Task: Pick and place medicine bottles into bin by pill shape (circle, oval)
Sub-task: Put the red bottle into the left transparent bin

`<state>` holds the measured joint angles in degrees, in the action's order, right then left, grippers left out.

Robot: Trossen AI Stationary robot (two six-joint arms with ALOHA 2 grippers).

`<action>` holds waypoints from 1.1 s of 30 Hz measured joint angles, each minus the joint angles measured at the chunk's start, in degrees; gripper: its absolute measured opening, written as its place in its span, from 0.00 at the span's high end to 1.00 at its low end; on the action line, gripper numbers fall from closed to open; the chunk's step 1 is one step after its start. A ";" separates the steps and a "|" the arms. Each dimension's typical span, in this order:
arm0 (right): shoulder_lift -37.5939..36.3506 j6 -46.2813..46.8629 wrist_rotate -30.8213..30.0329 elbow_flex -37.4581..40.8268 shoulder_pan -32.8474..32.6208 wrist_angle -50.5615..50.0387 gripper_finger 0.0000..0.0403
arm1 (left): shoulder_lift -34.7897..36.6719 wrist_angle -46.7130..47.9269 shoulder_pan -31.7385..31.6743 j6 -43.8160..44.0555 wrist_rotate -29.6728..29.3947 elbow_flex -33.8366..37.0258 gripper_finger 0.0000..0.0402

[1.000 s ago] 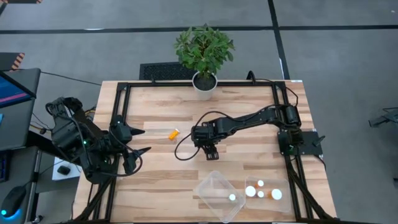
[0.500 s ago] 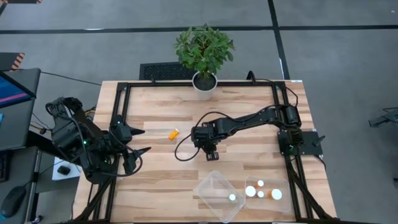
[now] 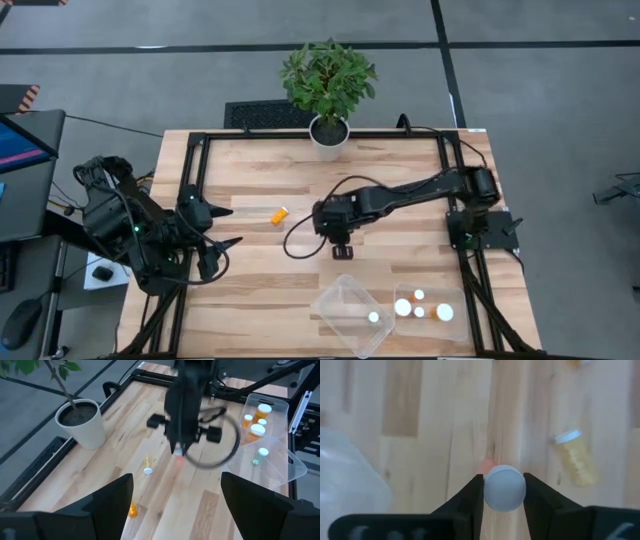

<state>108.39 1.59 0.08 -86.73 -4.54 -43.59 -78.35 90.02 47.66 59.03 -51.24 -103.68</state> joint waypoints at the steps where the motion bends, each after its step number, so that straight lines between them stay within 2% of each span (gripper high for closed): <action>1: -1.55 1.07 -0.01 0.01 -0.14 -0.15 0.70 | 0.00 0.00 0.00 -0.12 0.00 0.00 0.27; 7: -11.04 8.11 -3.12 -0.05 -3.04 -1.85 0.70 | -0.02 0.00 0.00 -0.97 -0.06 0.00 0.27; 15: -19.12 20.51 -10.57 -0.10 -12.72 -7.20 0.70 | -0.02 0.00 0.00 -1.85 -0.15 0.00 0.27; 20: -18.96 29.14 -12.88 -0.08 -20.59 -9.80 0.70 | -0.02 0.00 0.00 -2.37 -0.26 0.00 0.27; 25: -15.81 36.76 -15.32 -0.01 -27.33 -10.31 0.70 | -0.02 0.00 0.00 -2.37 -0.28 0.00 0.27; 33: -9.07 43.88 -16.21 -0.05 -32.77 -7.67 0.70 | -0.04 0.00 0.00 -2.35 -0.21 0.00 0.27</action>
<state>99.32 45.47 -16.14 -86.78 -37.30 -51.26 -78.39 90.02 47.66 56.68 -51.46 -103.68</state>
